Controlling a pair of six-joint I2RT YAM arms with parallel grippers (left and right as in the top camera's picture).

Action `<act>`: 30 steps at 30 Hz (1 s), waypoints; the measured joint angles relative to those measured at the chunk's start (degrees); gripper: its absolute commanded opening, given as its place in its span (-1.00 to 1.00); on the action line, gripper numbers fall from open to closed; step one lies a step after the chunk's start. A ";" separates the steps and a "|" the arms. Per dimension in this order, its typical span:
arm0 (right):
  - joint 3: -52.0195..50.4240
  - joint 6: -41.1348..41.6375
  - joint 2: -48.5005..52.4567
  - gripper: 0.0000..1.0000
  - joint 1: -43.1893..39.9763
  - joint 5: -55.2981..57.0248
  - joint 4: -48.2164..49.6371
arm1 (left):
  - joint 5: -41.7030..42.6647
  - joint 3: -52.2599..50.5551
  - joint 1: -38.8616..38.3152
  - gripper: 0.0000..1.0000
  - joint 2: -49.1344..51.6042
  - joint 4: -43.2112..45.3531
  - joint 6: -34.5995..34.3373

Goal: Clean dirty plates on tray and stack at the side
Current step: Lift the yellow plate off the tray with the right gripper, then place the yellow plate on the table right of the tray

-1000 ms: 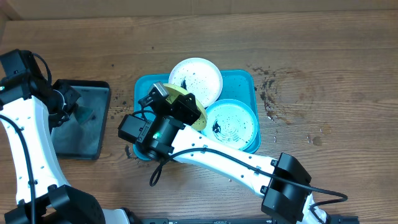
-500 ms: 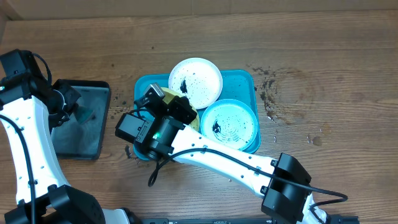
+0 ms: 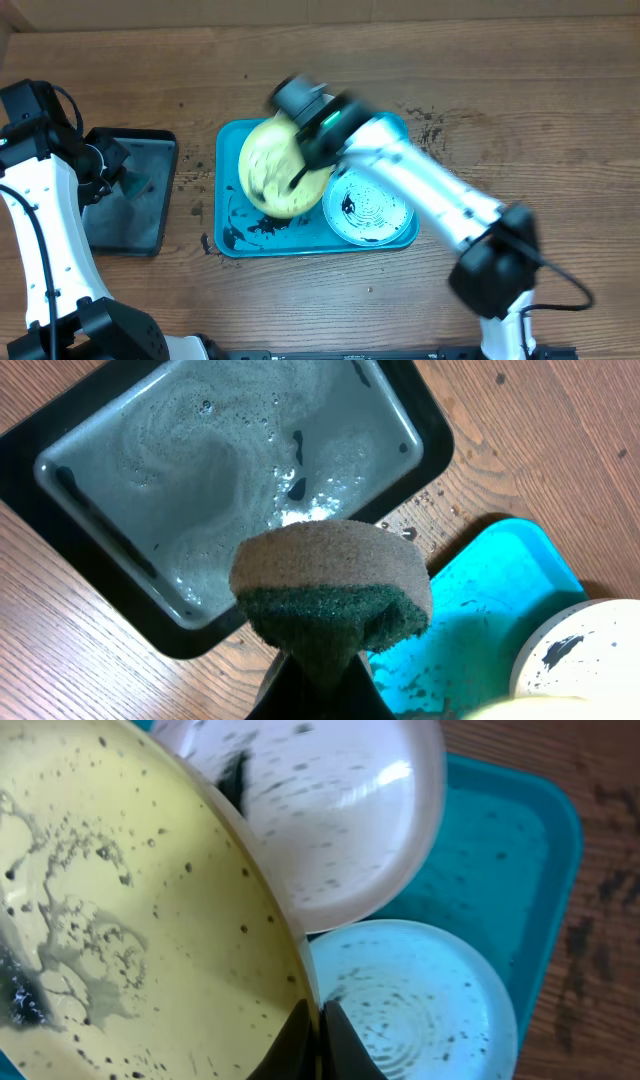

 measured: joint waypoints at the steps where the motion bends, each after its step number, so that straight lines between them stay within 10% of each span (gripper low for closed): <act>1: 0.02 -0.24 -0.70 -0.93 -3.61 -3.50 -0.42 | 0.00 0.00 0.00 -0.92 0.00 0.00 0.00; 16: -9.11 -5.14 -3.56 -0.92 -44.54 -18.03 -1.05 | 0.00 0.00 0.00 -0.92 0.00 0.11 0.00; 30: -26.53 -4.00 -3.56 -0.80 -53.62 -17.18 10.49 | 1.09 0.00 0.00 -0.92 0.00 1.18 0.02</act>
